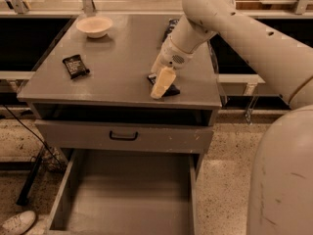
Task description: Place rxbar blueberry into middle drawer
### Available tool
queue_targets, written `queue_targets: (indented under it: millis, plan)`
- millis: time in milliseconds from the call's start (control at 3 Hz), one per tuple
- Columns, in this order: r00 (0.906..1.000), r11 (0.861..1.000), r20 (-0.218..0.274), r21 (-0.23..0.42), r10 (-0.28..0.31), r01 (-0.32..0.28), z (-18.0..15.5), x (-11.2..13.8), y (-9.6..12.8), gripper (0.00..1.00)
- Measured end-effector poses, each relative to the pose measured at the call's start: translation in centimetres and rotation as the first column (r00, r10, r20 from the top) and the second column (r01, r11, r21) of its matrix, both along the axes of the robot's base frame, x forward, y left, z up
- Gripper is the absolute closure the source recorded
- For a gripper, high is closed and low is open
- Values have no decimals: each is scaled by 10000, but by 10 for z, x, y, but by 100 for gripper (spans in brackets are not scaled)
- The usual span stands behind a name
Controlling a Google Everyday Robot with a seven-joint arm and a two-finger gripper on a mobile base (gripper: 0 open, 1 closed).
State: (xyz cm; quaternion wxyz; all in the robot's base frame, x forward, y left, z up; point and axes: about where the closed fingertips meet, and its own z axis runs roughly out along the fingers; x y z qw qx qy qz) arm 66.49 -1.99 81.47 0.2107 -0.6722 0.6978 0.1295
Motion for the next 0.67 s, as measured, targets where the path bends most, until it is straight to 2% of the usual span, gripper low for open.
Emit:
queue_targets:
  millis: [667]
  plan:
    - [10000,10000,-1,0,1,-1,0,0,0,96]
